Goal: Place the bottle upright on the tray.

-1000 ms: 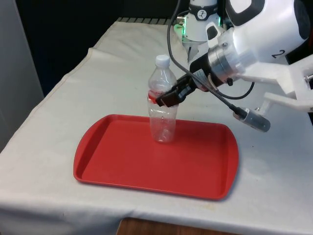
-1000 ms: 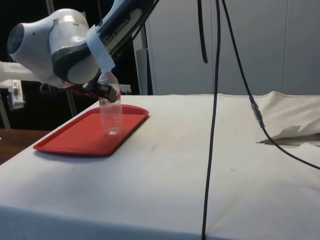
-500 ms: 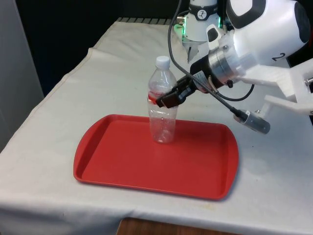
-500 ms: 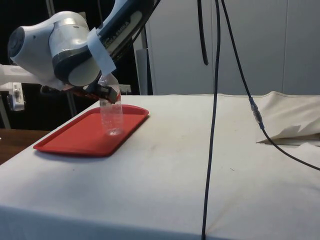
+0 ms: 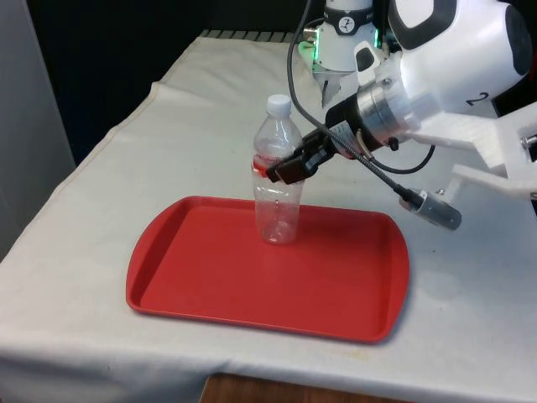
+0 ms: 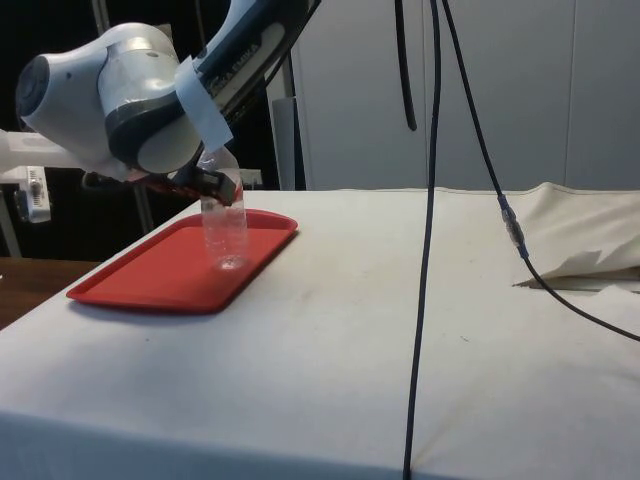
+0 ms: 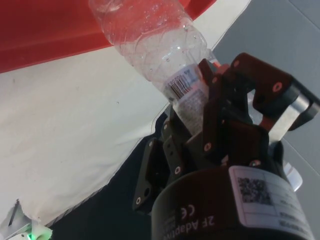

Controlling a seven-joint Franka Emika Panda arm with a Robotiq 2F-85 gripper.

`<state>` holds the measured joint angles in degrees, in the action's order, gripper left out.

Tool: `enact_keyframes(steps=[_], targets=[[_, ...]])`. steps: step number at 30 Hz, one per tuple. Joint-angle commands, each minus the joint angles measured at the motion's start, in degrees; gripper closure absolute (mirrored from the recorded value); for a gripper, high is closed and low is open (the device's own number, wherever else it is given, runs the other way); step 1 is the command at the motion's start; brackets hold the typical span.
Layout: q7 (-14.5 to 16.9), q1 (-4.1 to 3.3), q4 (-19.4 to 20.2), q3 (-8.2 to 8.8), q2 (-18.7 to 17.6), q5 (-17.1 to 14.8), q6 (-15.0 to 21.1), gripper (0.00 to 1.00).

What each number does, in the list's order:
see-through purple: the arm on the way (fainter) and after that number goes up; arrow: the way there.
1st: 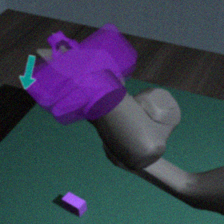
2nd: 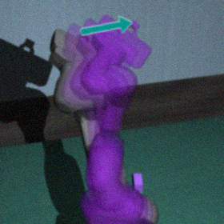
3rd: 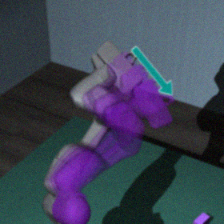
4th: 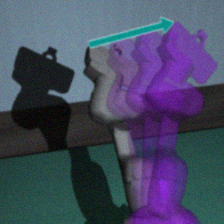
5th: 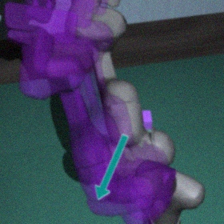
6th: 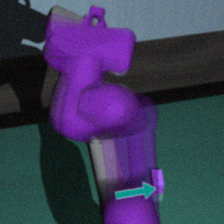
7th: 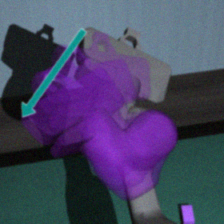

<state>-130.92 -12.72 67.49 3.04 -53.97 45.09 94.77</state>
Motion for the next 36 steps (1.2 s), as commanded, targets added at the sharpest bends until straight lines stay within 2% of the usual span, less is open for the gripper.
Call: enact_keyframes(steps=[1,7,10,20,21,36], targets=[[-0.1,0.0,-0.1,-0.06,-0.1,-0.1,0.1,0.66],[0.0,0.0,0.0,0.0,-0.1,0.0,-0.1,0.66],[0.0,0.0,0.0,0.0,-0.1,0.1,-0.1,0.6],[0.0,-0.06,0.0,0.0,-0.1,0.1,-0.2,0.1],[0.0,-0.06,0.0,0.0,-0.1,0.1,-0.2,0.01],[0.1,-0.06,0.1,0.0,-0.1,0.2,-0.6,0.0]])
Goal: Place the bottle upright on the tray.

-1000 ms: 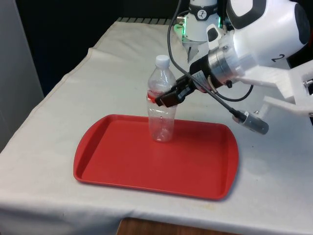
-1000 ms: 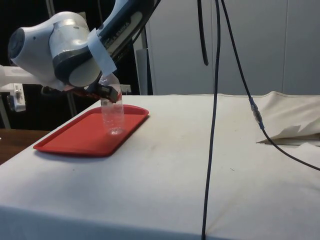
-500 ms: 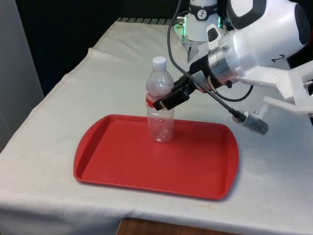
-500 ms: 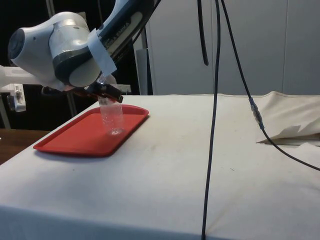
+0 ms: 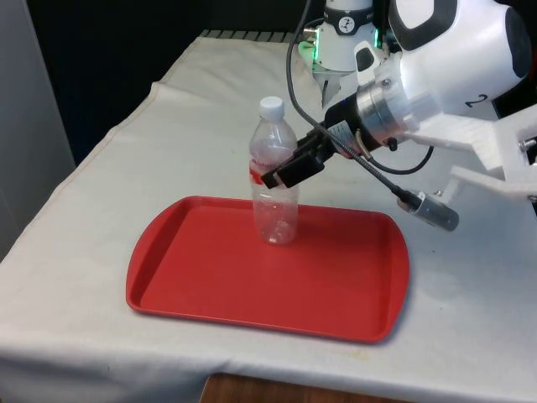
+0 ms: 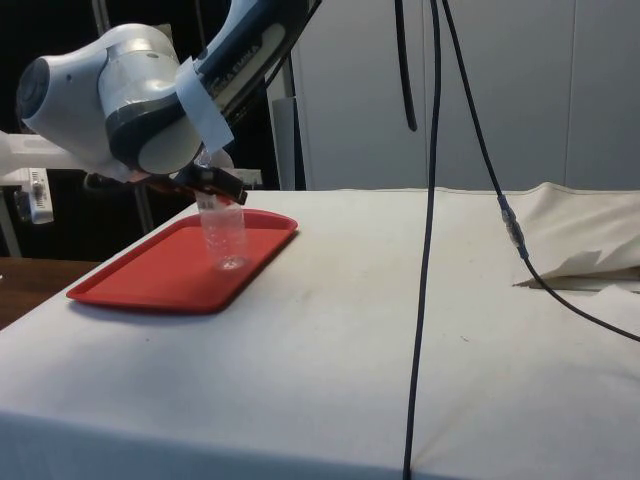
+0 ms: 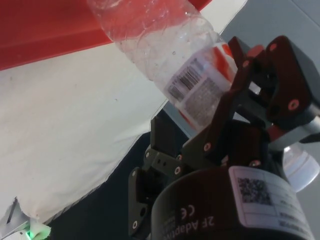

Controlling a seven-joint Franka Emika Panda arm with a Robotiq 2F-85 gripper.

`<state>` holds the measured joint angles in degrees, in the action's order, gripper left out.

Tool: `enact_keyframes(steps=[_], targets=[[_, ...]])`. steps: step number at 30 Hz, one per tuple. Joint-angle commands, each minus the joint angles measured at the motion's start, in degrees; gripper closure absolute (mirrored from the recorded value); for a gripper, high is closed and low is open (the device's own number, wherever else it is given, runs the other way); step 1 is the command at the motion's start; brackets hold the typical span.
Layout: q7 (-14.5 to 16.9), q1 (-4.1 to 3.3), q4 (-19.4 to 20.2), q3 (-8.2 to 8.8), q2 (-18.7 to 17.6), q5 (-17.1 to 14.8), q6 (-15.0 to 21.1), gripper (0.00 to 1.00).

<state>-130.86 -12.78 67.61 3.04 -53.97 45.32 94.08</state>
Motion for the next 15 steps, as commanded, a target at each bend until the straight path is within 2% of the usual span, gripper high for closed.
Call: enact_keyframes(steps=[1,15], targets=[[0.0,0.0,-0.1,0.0,0.0,0.0,0.1,0.0],[1.1,-0.17,-1.8,-0.06,0.1,0.2,-1.8,0.0]])
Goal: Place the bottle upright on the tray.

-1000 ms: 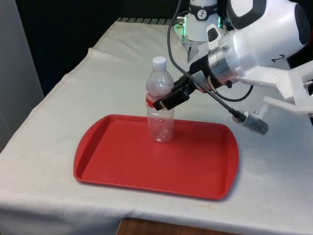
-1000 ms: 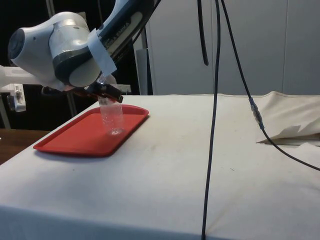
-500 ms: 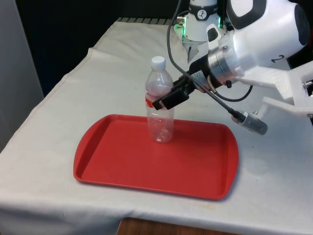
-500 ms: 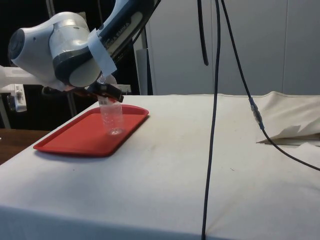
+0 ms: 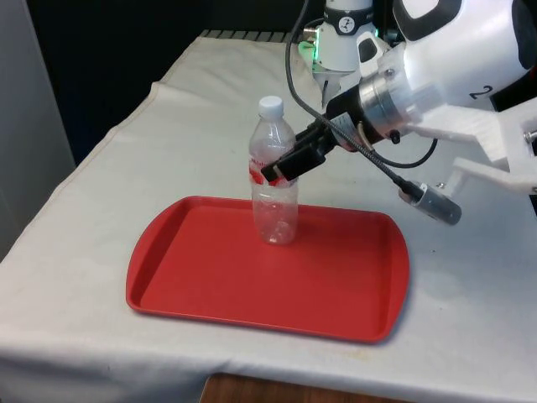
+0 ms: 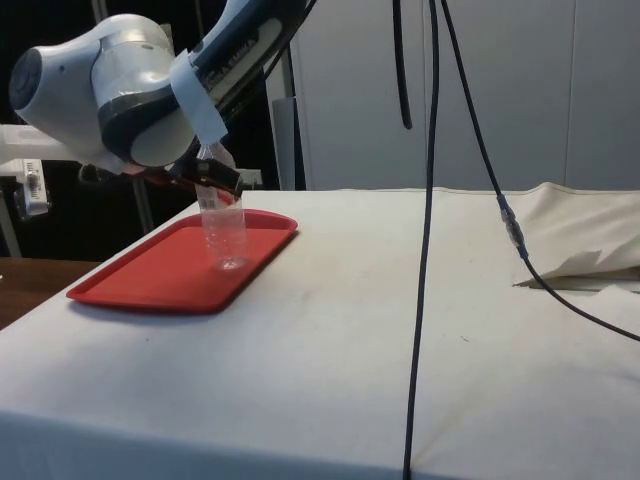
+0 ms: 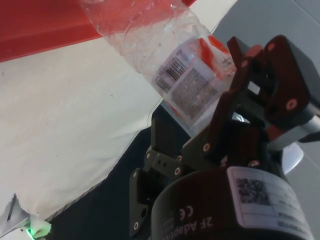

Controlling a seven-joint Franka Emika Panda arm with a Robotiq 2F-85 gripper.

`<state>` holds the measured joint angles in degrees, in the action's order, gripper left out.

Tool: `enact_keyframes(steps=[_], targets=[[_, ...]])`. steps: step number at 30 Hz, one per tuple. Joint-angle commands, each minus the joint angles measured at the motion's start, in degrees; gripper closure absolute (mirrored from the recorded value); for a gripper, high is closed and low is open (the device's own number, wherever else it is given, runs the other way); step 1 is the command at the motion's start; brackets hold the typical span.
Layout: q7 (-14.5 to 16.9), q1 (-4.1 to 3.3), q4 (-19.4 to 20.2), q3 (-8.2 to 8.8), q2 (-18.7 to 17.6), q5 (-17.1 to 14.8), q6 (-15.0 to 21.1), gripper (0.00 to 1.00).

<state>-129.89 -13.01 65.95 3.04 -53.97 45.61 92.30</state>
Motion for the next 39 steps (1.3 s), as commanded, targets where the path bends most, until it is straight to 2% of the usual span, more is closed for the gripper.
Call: enact_keyframes(steps=[1,7,14,15,16,19,21,22,23,24,29,30,31,36,37,39], targets=[[0.2,0.06,-0.3,-0.06,0.1,-0.1,-0.1,0.0],[0.5,0.0,-0.6,-0.06,0.0,0.0,-0.1,0.0],[1.2,0.57,-1.4,-0.63,0.1,-1.3,0.4,0.0],[0.9,0.23,-1.2,-0.23,0.0,-0.6,-0.1,0.0],[1.3,0.63,-1.5,-0.69,0.1,-1.4,0.5,0.0],[1.8,0.86,-1.9,-0.8,0.2,-2.3,0.7,0.0],[2.0,0.92,-2.2,-0.8,0.2,-2.8,0.7,0.0],[1.8,0.46,-2.1,-0.34,0.0,-2.1,0.1,0.0],[2.2,0.92,-2.3,-0.8,0.2,-3.0,0.7,0.0],[2.3,0.97,-2.5,-0.8,0.2,-3.3,0.7,0.0],[3.0,1.09,-3.2,-0.8,0.5,-4.4,0.7,0.0],[2.8,0.69,-3.3,-0.34,0.1,-3.8,0.1,0.0],[3.2,1.09,-3.2,-0.8,0.6,-4.5,0.6,0.0],[3.7,1.09,-3.4,-0.74,1.1,-5.3,0.5,0.0],[3.4,0.74,-3.5,-0.34,0.7,-4.8,0.1,0.0],[3.8,1.15,-3.4,-0.74,1.3,-5.6,0.5,0.0]])
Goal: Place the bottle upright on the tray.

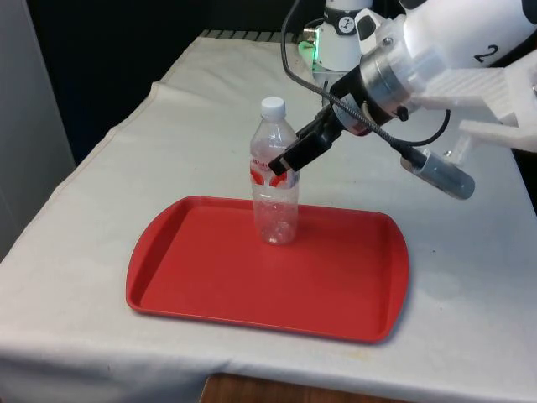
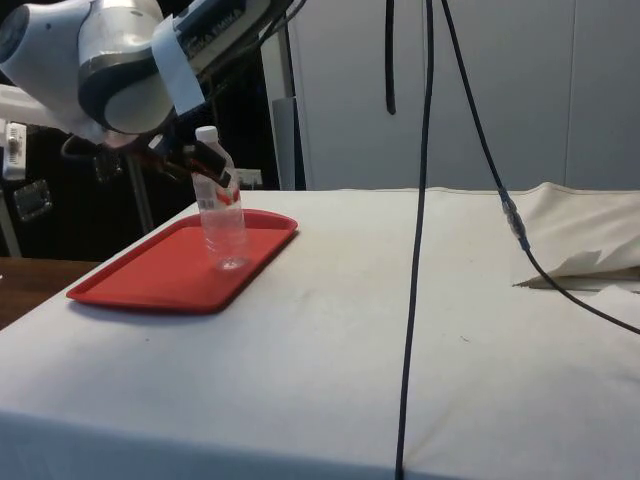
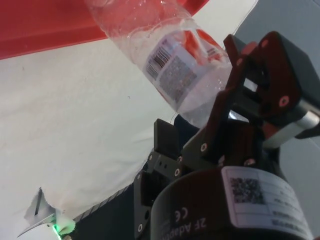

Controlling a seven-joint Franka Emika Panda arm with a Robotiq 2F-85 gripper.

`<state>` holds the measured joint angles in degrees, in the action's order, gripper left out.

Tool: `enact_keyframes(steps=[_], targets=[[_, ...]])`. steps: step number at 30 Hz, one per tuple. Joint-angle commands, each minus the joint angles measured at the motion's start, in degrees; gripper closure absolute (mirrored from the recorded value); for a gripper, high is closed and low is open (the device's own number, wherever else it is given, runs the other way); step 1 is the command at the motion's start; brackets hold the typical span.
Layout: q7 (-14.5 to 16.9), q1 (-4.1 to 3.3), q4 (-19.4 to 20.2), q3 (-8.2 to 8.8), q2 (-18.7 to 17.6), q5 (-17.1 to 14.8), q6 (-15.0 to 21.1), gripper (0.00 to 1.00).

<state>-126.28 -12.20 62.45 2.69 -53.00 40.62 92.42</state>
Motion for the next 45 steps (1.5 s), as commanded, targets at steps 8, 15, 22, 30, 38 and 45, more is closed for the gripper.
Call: enact_keyframes(steps=[8,15,22,30,38,45], targets=[[1.2,0.23,-0.1,-0.34,1.8,-1.5,-0.2,0.0],[1.6,0.0,-0.1,0.0,2.7,-1.0,-0.9,0.0],[2.9,-0.06,-0.2,-0.06,4.8,-1.0,-2.0,0.0],[3.8,-0.06,-0.3,-0.23,6.7,-1.0,-3.2,0.0],[4.8,-0.06,-0.9,-0.52,8.4,-1.0,-4.4,0.0],[5.3,0.29,-0.6,-0.97,10.4,-1.9,-4.8,0.0]])
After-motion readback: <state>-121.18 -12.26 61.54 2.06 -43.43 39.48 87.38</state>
